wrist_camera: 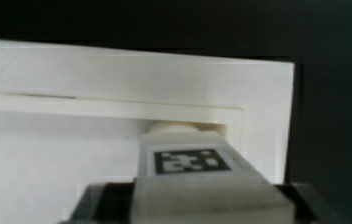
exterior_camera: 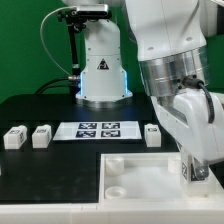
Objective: Assemble one leg
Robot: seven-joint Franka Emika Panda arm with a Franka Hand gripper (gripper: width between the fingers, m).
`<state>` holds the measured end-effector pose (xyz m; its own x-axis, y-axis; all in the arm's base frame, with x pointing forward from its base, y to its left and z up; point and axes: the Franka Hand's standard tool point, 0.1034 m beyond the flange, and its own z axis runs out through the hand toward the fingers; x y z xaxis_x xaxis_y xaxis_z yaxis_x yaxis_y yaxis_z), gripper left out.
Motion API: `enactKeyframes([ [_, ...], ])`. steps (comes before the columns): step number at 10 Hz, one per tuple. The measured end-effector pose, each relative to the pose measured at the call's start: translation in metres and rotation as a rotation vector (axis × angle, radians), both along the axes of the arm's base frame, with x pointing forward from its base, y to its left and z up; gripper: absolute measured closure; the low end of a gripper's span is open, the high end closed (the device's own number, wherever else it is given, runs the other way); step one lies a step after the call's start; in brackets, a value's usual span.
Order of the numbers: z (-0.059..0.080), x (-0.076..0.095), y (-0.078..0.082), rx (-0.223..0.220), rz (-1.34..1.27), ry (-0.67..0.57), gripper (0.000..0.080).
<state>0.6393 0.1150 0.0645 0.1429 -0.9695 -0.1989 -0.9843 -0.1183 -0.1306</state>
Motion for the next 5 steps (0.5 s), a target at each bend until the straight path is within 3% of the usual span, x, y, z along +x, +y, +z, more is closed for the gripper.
enactKeyframes([
  [2, 0.0009, -0.0008, -0.0023, -0.036, 0.419, -0.076, 0.018],
  [3, 0.0009, -0.0033, -0.0014, -0.045, 0.667, -0.109, 0.0158],
  [5, 0.0007, -0.0025, -0.0026, -0.066, 0.87, -0.159, 0.0152],
])
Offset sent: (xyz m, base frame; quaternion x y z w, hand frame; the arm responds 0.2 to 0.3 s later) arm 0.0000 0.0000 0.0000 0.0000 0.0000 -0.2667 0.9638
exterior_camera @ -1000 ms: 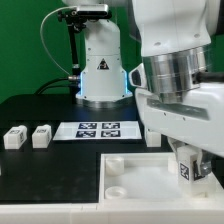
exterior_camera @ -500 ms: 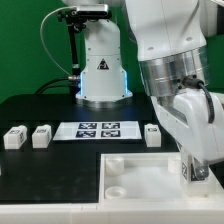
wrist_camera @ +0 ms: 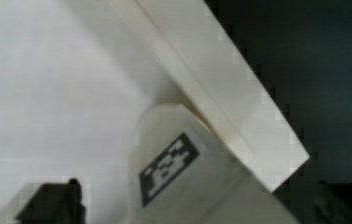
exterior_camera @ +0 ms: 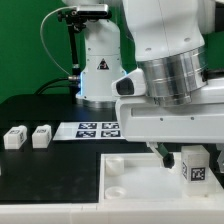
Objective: Assemble one leg
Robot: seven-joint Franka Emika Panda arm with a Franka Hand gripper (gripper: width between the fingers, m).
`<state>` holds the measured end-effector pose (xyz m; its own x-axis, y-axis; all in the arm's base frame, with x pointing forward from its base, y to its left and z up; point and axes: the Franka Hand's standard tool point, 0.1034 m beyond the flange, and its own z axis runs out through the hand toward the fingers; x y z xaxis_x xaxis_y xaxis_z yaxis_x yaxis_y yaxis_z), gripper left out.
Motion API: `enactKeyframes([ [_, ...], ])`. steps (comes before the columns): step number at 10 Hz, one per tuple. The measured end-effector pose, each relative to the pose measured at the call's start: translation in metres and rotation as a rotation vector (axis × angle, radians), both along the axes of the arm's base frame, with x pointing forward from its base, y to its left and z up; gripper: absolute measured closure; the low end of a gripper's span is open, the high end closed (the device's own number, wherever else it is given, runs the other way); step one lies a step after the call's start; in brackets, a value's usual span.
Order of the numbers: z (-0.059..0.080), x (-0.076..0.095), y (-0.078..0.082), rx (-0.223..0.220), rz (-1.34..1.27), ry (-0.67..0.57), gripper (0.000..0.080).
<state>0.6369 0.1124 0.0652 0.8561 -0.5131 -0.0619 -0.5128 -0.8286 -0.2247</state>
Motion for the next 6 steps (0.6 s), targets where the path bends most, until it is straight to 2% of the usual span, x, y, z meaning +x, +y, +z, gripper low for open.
enactKeyframes([
  [1, 0.0, -0.0003, -0.0011, -0.023, 0.176, -0.035, 0.0152],
  [2, 0.0014, -0.0016, 0.0, -0.08, 0.404, -0.056, 0.015],
  [3, 0.0017, -0.0005, 0.0002, -0.1, 0.523, -0.081, 0.015],
  [5, 0.0009, -0.0006, -0.0011, -0.099, 0.486, -0.073, 0.015],
  [6, 0.0008, -0.0006, -0.0012, -0.098, 0.481, -0.072, 0.0275],
])
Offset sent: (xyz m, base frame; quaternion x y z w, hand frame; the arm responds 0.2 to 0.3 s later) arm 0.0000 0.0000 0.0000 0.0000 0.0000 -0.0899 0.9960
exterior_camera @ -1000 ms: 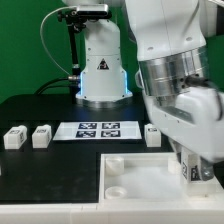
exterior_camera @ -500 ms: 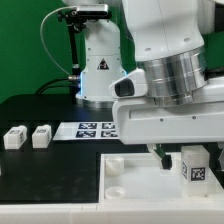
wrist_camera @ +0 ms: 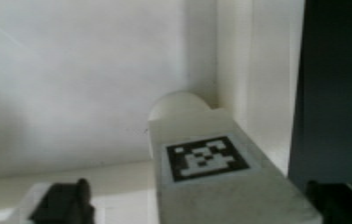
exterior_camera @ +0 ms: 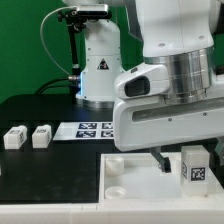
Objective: Assemble one leg
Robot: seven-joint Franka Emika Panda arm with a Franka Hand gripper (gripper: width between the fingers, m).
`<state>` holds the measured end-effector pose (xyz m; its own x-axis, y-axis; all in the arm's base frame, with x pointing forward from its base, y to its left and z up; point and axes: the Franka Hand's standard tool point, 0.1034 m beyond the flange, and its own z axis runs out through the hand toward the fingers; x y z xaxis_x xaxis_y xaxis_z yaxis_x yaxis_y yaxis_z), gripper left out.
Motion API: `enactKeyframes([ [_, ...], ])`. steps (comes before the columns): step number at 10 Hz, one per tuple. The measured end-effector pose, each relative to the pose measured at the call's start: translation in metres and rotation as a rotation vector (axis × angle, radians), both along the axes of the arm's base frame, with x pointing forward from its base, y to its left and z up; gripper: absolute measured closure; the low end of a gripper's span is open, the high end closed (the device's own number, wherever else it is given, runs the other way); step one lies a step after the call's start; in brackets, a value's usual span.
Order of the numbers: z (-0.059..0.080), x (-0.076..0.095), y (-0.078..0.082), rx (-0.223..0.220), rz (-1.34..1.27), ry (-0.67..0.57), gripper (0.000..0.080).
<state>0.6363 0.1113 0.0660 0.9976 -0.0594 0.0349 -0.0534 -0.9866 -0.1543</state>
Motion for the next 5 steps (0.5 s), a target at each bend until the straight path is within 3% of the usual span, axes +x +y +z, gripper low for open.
enactKeyframes([
  [1, 0.0, -0.0001, 0.0007, 0.006, -0.093, 0.015, 0.0275],
  [2, 0.0001, -0.0002, 0.0021, 0.012, -0.178, 0.028, 0.0452],
  [5, -0.0004, 0.0023, 0.0031, 0.023, -0.573, 0.089, 0.0507],
])
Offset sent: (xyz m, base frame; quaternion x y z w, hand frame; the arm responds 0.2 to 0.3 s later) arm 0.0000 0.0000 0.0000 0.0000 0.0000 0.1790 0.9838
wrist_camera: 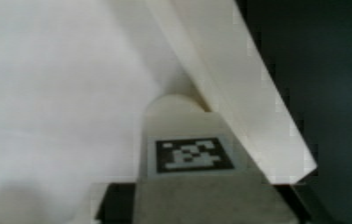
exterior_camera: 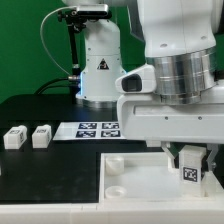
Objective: Assemble one leg
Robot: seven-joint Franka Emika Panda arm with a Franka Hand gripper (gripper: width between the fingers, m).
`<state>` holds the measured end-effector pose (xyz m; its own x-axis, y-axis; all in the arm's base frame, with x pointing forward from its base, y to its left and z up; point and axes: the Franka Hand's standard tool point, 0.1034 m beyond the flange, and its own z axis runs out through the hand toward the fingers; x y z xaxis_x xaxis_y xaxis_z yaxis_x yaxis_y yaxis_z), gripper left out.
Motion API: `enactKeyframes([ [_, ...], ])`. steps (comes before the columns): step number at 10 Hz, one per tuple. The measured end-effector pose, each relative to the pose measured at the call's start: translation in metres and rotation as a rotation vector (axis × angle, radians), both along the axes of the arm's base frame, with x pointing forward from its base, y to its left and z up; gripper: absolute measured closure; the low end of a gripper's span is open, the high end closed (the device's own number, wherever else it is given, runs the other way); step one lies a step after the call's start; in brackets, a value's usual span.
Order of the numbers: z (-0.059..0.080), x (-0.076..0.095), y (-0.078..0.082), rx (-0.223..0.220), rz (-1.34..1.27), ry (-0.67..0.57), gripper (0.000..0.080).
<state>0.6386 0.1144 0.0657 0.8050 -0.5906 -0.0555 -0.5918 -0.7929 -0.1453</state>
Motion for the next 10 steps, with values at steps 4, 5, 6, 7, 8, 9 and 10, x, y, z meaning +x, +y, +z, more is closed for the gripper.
enactKeyframes([
  [4, -0.0012, 0.0015, 0.0025, 0.055, -0.819, 0.12, 0.0507],
  [5, -0.0014, 0.0015, 0.0047, 0.065, -0.943, 0.141, 0.0507],
  [6, -0.0013, 0.0023, 0.0071, 0.089, -1.101, 0.171, 0.0507],
  [7, -0.0012, 0.0027, 0.007, 0.098, -1.205, 0.19, 0.0507],
  [8, -0.0007, 0.0035, 0.006, 0.103, -1.267, 0.198, 0.0507],
  [9, -0.001, 0.0032, 0.0061, 0.1, -1.216, 0.189, 0.0507],
  [10, -0.0015, 0.0022, 0.0066, 0.092, -1.112, 0.171, 0.0411],
])
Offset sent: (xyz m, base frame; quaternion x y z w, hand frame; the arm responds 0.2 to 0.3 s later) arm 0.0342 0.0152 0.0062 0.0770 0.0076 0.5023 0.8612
